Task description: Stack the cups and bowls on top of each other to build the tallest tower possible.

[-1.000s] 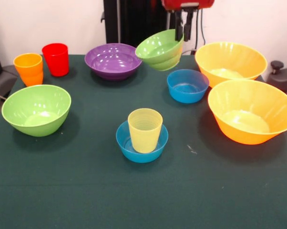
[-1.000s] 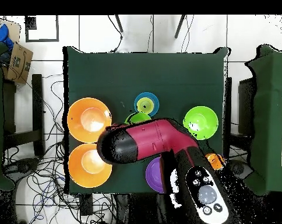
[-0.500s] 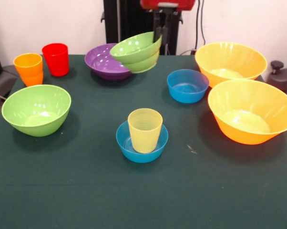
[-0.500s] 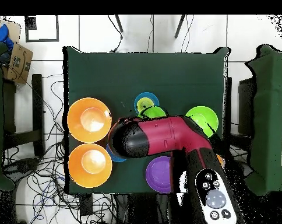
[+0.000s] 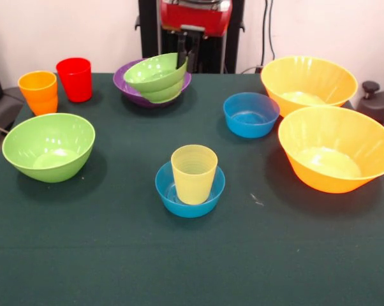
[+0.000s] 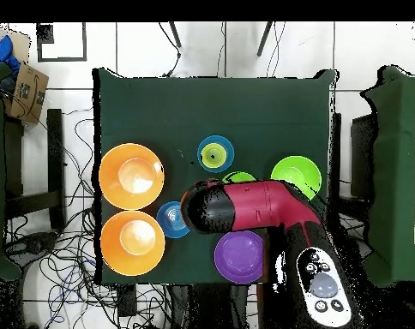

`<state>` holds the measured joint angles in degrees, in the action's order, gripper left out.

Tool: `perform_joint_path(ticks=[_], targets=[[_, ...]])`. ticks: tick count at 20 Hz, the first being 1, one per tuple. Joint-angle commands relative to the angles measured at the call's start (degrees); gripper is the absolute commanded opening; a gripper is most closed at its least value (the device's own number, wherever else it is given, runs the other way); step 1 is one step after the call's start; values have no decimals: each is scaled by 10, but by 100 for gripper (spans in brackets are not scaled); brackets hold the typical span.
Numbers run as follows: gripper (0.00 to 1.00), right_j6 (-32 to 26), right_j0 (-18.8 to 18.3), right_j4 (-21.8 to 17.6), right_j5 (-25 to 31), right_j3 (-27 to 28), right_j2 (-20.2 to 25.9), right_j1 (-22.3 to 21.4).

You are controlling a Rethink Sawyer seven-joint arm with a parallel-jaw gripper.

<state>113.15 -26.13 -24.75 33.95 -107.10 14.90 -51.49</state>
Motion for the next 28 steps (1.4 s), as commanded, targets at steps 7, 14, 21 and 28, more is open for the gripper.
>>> perform_joint_path(ticks=[7,14,21,28], targets=[[0,48,33,17,50,119,-16,113],[0,34,51,26,93,186,-20,148],[0,33,75,32,160,251,-28,165],[0,22,88,26,192,270,-33,171]])
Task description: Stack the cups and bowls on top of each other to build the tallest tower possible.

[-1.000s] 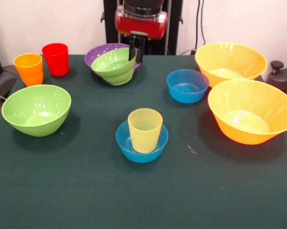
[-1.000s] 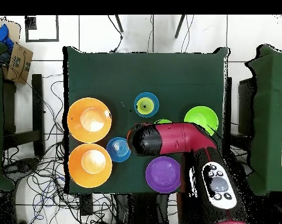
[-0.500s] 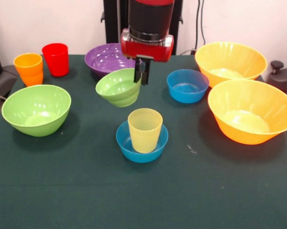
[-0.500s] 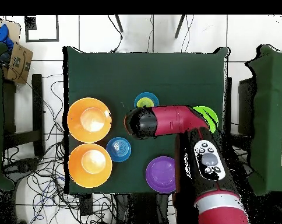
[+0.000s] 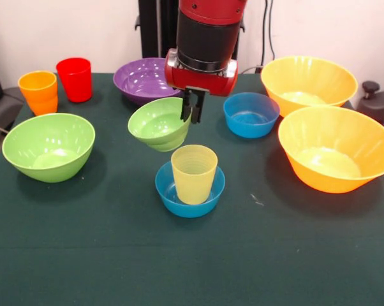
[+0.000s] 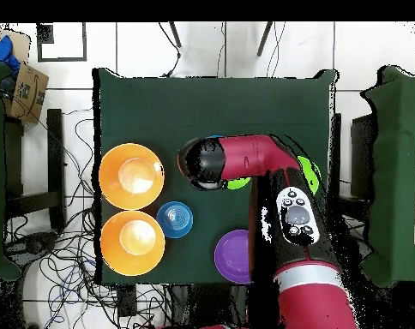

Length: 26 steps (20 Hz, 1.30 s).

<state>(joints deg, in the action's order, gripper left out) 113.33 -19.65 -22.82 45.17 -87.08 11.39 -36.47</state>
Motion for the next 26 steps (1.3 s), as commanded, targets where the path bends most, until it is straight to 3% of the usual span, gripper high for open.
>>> perform_joint_path(ticks=[1,12,19,24,26], targets=[[0,20,24,5,77,72,2,25],[0,24,43,25,103,89,7,20],[0,12,61,35,161,122,3,11],[0,1,52,28,166,131,1,16],[0,5,45,18,137,124,-4,34]])
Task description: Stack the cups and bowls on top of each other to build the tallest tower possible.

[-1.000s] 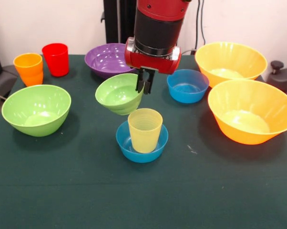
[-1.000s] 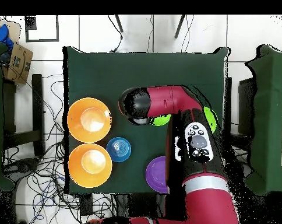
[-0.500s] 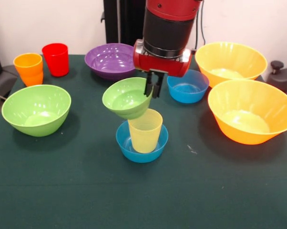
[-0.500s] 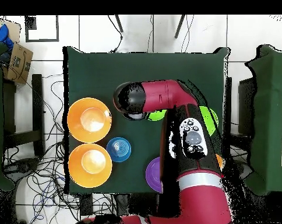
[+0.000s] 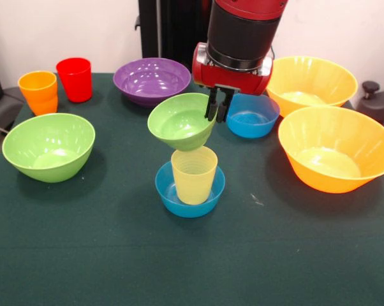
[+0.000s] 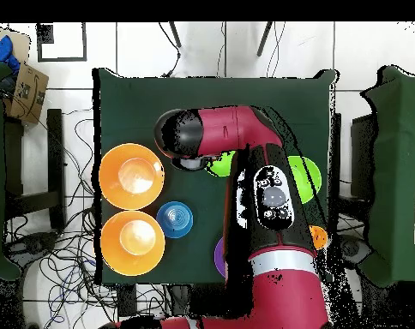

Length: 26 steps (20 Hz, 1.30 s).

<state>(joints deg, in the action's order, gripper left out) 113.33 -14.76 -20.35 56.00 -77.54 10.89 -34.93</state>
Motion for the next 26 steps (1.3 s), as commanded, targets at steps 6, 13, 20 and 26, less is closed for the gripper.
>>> perform_joint_path(ticks=[6,13,20,26], targets=[[0,16,-11,-12,-22,5,-5,29],[0,35,-15,-11,-75,-24,-7,33],[0,45,-4,-7,-89,-33,-16,34],[0,50,1,2,-96,-37,-20,36]])
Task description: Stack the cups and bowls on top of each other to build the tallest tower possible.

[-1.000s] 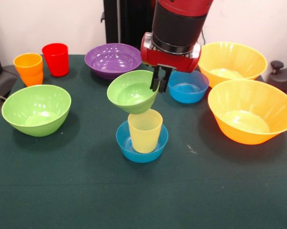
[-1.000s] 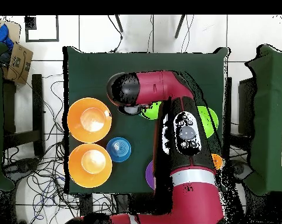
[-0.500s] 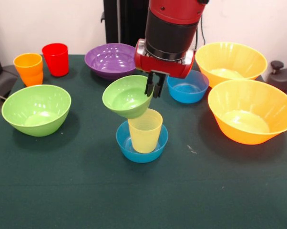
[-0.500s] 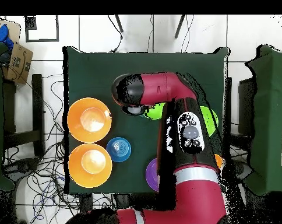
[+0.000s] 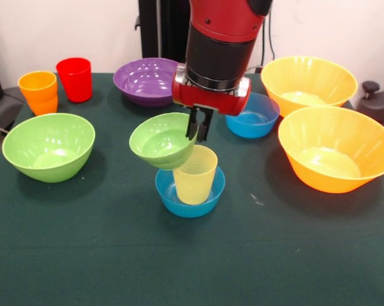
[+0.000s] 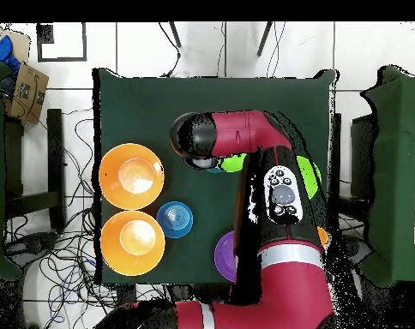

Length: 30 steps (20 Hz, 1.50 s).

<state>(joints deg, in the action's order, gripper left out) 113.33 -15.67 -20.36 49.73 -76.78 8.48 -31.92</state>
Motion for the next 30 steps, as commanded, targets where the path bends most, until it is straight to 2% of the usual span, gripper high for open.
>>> perform_joint_path(ticks=[1,10,24,30], targets=[[0,51,11,3,-34,-45,3,6],[0,58,24,12,-10,-44,-8,11],[0,73,43,28,-27,-48,-14,13],[0,76,53,23,-27,-47,-25,14]])
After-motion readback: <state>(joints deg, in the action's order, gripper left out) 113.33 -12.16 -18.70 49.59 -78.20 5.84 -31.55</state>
